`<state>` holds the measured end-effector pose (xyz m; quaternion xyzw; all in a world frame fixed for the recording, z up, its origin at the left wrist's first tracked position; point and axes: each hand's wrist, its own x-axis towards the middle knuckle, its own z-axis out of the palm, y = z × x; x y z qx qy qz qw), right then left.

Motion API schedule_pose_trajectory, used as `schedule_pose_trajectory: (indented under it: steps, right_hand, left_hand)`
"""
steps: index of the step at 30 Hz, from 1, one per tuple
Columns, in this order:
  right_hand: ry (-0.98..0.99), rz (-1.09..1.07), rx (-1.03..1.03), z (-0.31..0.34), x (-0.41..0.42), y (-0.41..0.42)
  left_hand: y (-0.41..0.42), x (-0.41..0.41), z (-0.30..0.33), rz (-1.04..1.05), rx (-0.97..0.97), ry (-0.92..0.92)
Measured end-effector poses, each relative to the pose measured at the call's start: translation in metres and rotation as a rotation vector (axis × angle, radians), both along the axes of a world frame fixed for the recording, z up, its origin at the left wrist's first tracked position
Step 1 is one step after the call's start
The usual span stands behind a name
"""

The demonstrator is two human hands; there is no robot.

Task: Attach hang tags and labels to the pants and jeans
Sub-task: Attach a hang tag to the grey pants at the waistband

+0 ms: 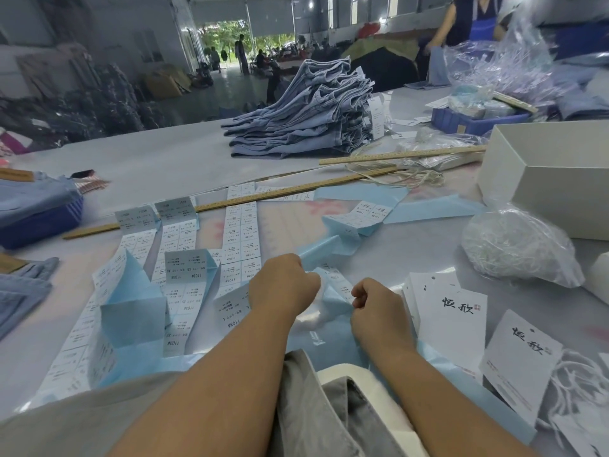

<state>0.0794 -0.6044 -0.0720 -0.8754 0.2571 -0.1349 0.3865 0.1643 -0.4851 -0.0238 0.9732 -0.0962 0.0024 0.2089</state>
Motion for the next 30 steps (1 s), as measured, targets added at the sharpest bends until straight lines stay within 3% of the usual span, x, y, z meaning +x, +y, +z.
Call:
schedule_pose_trajectory:
  steps: [5,7,11,15,19,21,26,30]
  right_hand:
    - [0.167,0.083,-0.157,0.008,-0.001,0.002]
    - [0.143,0.143,-0.183,0.014,-0.002,0.004]
    - [-0.152,0.162,-0.204,0.043,-0.021,0.002]
    - [-0.386,0.167,-0.356,0.076,-0.062,-0.012]
    - [-0.622,0.076,-0.407,0.096,-0.109,-0.033]
    - [-0.657,0.045,-0.329,0.101,-0.132,-0.047]
    - [-0.511,-0.04,-0.001,0.099,-0.176,-0.085]
    - [-0.439,-0.125,0.107,0.088,-0.197,-0.11]
  left_hand:
    - [0.005,-0.002,0.012,0.145,-0.236,-0.009]
    - [0.003,-0.006,0.022,0.15,-0.325,0.033]
    - [-0.016,-0.028,0.053,0.063,-0.442,0.194]
    - [-0.042,-0.076,0.091,-0.033,-0.486,0.371]
    - [-0.07,-0.13,0.118,-0.159,-0.566,0.482]
    - [-0.081,-0.152,0.125,-0.202,-0.557,0.508]
    - [-0.103,-0.179,0.124,-0.37,-0.499,0.484]
    - [-0.117,-0.185,0.101,-0.546,-0.041,0.137]
